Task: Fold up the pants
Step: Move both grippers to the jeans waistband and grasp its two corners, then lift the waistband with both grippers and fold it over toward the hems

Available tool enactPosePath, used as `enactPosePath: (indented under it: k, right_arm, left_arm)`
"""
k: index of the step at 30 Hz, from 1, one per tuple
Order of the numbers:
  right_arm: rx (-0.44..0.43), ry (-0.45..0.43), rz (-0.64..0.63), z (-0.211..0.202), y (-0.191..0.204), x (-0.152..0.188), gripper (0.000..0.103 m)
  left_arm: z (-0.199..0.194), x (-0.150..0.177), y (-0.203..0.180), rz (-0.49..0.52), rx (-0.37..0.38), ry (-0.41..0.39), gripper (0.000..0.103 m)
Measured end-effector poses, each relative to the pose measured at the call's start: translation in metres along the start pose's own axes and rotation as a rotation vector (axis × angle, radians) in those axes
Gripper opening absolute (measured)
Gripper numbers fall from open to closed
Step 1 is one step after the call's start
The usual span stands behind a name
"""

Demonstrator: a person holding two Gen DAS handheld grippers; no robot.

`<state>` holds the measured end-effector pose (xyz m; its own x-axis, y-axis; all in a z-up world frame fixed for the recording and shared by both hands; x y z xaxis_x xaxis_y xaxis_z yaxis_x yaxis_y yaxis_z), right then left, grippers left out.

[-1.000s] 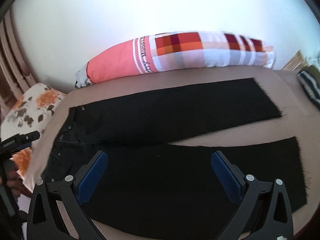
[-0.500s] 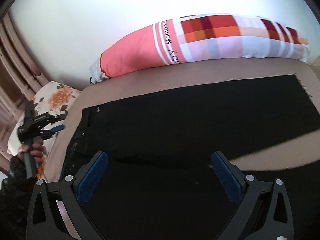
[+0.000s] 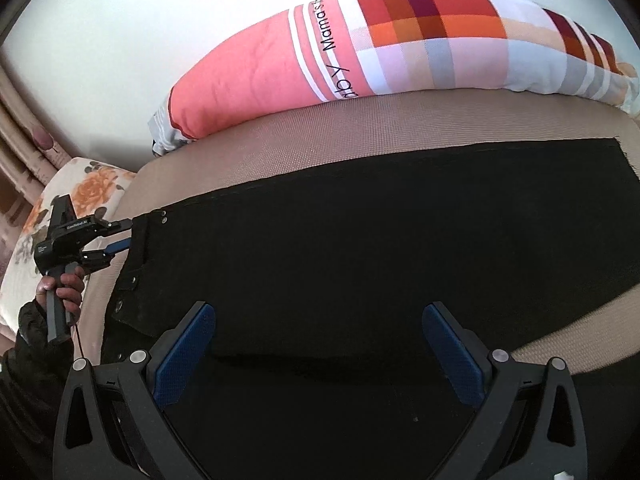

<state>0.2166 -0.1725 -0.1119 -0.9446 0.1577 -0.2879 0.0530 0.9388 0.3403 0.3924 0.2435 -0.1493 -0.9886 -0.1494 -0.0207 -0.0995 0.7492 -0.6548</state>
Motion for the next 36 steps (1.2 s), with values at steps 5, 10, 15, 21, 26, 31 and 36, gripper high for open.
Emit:
enactPosePath:
  k: [5, 10, 15, 21, 26, 31, 36]
  right_arm:
    - [0.003, 0.004, -0.025, 0.009, 0.004, -0.013, 0.103]
    - [-0.003, 0.01, -0.061, 0.017, 0.007, -0.025, 0.103]
    - [-0.01, 0.017, -0.096, 0.027, 0.008, -0.038, 0.103]
    - [-0.034, 0.035, -0.164, 0.037, 0.013, -0.059, 0.103]
    - [-0.011, 0.06, -0.272, 0.043, 0.012, -0.086, 0.103]
    - [0.008, 0.127, -0.442, 0.05, 0.01, -0.116, 0.103]
    - [-0.04, 0.271, -0.658, 0.06, 0.018, -0.145, 0.103]
  left_arm:
    - [0.009, -0.008, -0.004, 0.008, 0.057, 0.048, 0.029]
    - [0.014, -0.01, -0.013, 0.048, 0.094, 0.07, 0.029]
    - [0.028, -0.025, -0.02, 0.038, 0.119, 0.071, 0.029]
    - [0.047, -0.031, -0.026, 0.015, 0.135, 0.051, 0.027]
    - [0.031, -0.019, -0.038, 0.053, 0.115, -0.016, 0.01]
    - [0.001, 0.001, -0.07, 0.15, 0.122, -0.07, 0.01]
    - [-0.024, 0.026, -0.094, 0.254, 0.159, -0.092, 0.01]
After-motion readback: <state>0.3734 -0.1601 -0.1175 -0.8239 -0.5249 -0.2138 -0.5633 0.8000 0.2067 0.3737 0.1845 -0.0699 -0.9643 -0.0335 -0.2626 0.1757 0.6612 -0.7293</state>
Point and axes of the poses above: each gripper's, at about its wrist camera, not at the fingertips, and z roughly the way its jaws point, y to its left, x to its underside, the point moved 2 cm from there along z, roughly the way its jaws point, and after that the axes turned 14 degrees about y, right-handed, at the moved point
